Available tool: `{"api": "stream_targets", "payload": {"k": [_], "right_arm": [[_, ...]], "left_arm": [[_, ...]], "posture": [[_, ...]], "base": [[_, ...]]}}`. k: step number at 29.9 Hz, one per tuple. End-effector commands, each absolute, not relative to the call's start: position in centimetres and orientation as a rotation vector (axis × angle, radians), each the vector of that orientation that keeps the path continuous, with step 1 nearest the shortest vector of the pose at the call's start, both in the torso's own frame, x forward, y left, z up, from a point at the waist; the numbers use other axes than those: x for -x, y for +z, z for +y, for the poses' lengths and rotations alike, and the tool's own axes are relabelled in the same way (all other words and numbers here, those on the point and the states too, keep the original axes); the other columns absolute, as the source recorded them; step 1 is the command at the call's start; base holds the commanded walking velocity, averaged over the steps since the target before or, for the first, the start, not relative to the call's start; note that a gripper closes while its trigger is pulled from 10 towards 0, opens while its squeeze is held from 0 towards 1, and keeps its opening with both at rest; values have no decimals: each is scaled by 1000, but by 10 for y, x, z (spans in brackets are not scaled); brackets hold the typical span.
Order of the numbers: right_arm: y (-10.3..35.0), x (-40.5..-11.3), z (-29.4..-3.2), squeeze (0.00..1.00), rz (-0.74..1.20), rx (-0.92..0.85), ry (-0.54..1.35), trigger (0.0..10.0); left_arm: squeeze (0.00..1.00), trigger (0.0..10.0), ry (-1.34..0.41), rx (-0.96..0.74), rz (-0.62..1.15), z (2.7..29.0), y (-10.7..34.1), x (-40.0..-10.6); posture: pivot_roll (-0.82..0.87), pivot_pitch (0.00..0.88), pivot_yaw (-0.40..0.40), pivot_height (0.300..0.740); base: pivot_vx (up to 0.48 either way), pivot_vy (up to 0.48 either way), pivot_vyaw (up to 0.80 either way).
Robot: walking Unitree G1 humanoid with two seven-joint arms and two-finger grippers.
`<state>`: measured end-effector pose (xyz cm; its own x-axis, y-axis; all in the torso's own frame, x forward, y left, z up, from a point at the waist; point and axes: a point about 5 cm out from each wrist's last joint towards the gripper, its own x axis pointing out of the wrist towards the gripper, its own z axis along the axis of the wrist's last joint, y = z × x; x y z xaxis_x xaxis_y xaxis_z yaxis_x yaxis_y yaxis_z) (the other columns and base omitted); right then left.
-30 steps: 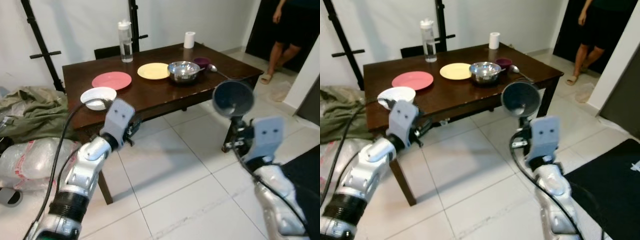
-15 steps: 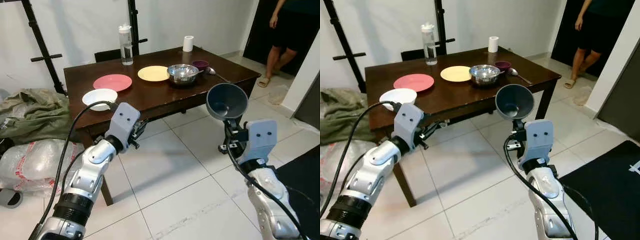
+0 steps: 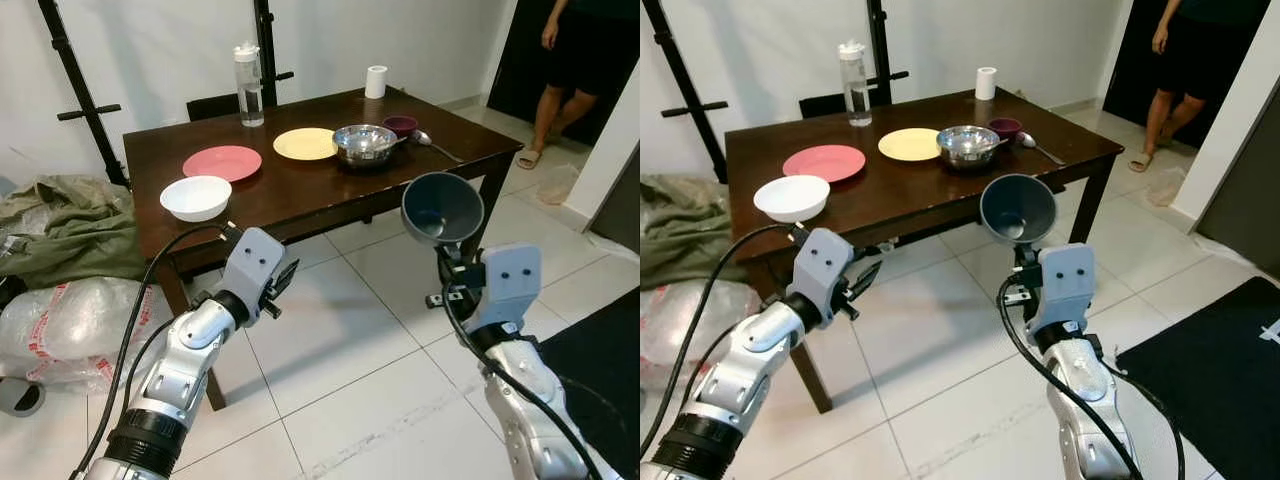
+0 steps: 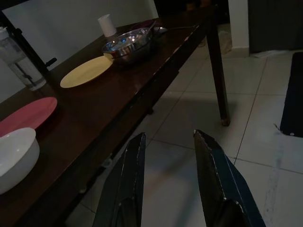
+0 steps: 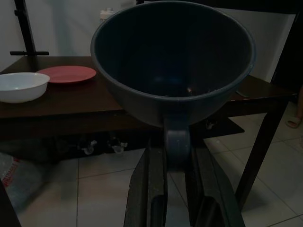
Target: Setting the table
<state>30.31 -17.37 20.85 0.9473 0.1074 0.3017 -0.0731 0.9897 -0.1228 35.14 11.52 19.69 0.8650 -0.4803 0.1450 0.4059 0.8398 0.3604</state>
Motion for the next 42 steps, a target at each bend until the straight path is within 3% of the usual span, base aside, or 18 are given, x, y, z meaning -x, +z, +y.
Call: {"api": "stream_targets", "payload": {"k": [1, 31, 42], "right_arm": [[209, -302, -168, 0, -320, 105, 113, 10000], [208, -302, -167, 0, -319, 98, 119, 10000], [214, -305, -194, 0, -327, -38, -69, 10000]], "left_arm": [[0, 10000, -455, -314, -202, 116, 188, -347], [0, 10000, -401, -179, -124, 115, 182, -340], [0, 10000, -382, -185, -139, 119, 186, -337]], "posture": [[-35, 33, 109, 740], [-46, 23, 106, 740], [-42, 34, 112, 740]], "base": [[0, 0, 0], [0, 0, 0], [0, 0, 0]]}}
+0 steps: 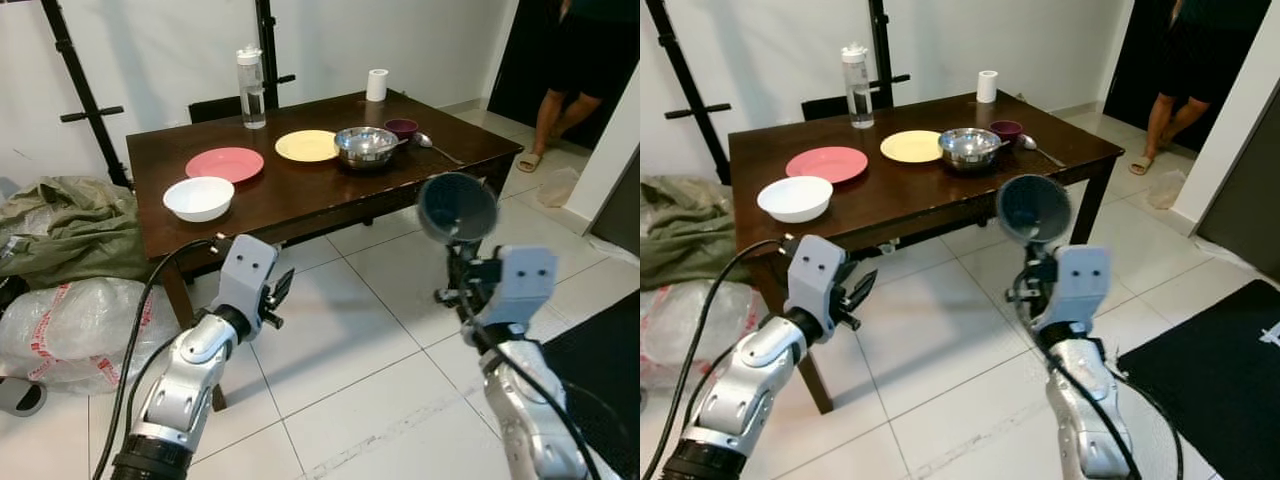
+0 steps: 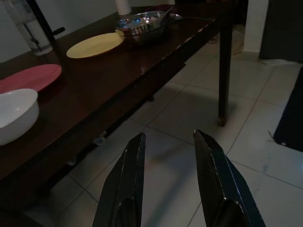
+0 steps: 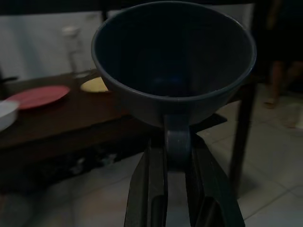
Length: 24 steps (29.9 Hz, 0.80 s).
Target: Setting the table
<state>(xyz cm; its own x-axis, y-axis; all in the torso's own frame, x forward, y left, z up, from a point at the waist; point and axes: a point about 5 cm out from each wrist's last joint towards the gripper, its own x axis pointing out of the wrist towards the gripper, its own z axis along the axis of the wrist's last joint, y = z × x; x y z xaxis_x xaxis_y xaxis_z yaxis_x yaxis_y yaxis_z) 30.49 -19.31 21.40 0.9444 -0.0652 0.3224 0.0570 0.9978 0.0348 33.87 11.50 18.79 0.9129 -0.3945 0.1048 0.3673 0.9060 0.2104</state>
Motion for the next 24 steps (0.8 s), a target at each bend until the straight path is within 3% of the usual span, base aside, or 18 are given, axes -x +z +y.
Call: {"api": "stream_targets", "payload": {"k": [1, 24], "right_arm": [[216, -305, -194, 0, -339, -27, -71, 10000], [210, -305, -185, 0, -312, -24, -36, 10000]], "left_arm": [[0, 10000, -372, -201, -155, 119, 188, -336], [0, 10000, -340, -176, -180, 111, 192, -333]], "posture": [[-42, 36, 112, 740], [-42, 37, 115, 740]], "base": [[0, 0, 0], [0, 0, 0]]}}
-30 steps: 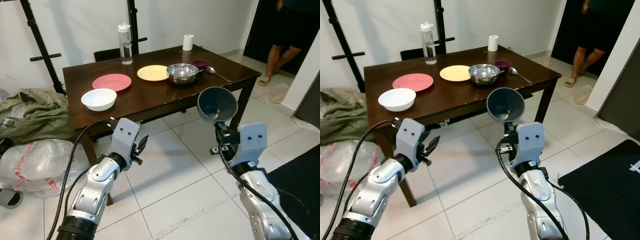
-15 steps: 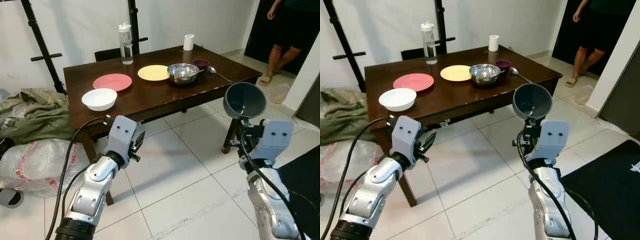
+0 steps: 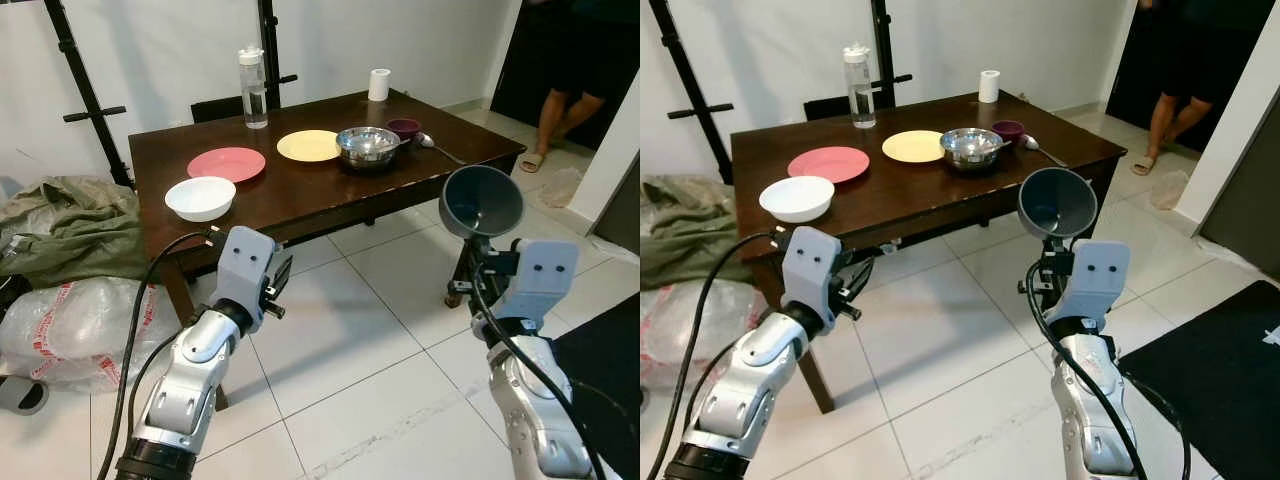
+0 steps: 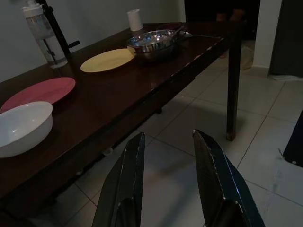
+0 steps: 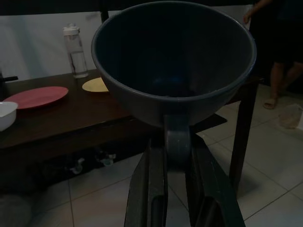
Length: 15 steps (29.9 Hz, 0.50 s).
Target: Setting the table
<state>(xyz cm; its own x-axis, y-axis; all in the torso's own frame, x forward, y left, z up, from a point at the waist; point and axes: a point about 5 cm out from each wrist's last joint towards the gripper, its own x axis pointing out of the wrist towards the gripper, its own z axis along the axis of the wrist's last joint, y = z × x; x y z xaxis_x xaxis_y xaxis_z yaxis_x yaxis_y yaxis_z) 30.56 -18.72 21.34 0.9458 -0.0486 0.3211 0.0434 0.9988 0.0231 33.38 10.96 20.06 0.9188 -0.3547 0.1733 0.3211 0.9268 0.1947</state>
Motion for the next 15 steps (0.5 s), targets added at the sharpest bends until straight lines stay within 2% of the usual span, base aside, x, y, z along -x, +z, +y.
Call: {"api": "stream_targets", "payload": {"k": [1, 12, 15], "right_arm": [[210, -305, -185, 0, -313, -21, -32, 10000], [210, -305, -183, 0, -316, -11, -18, 10000], [212, -306, -182, 0, -325, -14, -8, 10000]], "left_arm": [[0, 10000, -339, -176, -179, 111, 192, -333], [0, 10000, -335, -183, -174, 113, 191, -334], [0, 10000, -390, -157, -161, 112, 192, -333]], "posture": [[-43, 36, 114, 740], [-37, 23, 117, 740], [-30, 22, 117, 740]], "base": [[0, 0, 0], [0, 0, 0], [0, 0, 0]]}}
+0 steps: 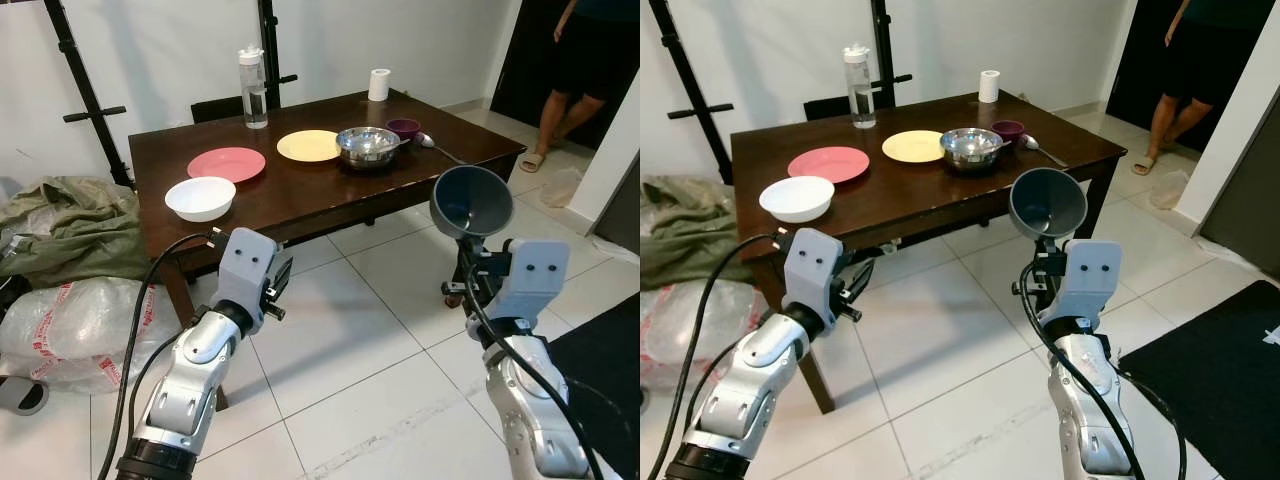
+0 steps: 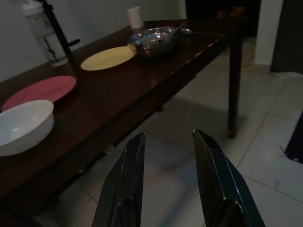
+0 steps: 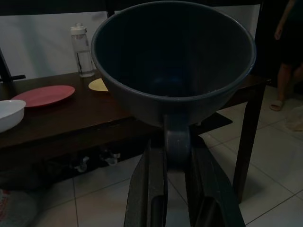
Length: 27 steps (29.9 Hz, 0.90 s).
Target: Setting the table
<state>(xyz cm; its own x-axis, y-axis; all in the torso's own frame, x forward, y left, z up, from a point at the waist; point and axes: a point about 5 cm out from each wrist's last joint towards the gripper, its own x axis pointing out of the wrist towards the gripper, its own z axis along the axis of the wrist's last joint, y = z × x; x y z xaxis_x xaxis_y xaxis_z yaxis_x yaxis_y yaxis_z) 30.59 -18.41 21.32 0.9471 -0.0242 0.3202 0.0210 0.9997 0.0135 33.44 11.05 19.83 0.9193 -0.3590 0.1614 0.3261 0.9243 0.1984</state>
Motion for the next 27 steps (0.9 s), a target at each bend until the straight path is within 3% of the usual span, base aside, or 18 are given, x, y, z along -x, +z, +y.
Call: {"api": "stream_targets", "payload": {"k": [1, 7, 12, 18, 27], "right_arm": [[213, -305, -181, 0, -331, -15, 0, 10000], [219, -303, -182, 0, -358, -26, 32, 10000], [224, -303, -182, 0, -374, -48, 59, 10000], [228, -299, -186, 0, -383, -50, 86, 10000], [242, -296, -186, 0, -432, -60, 133, 10000]], "left_arm": [[0, 10000, -422, -131, -159, 112, 194, -332], [0, 10000, -462, 54, -177, 121, 212, -336], [0, 10000, -497, 85, -204, 124, 221, -335], [0, 10000, -497, 148, -216, 145, 234, -336], [0, 10000, -626, 227, -257, 142, 256, -331]], "posture": [[-30, 23, 116, 740], [-29, 23, 113, 740], [-31, 27, 109, 740], [-28, 37, 106, 740], [-31, 43, 101, 740]], "base": [[0, 0, 0], [0, 0, 0], [0, 0, 0], [0, 0, 0], [0, 0, 0]]}}
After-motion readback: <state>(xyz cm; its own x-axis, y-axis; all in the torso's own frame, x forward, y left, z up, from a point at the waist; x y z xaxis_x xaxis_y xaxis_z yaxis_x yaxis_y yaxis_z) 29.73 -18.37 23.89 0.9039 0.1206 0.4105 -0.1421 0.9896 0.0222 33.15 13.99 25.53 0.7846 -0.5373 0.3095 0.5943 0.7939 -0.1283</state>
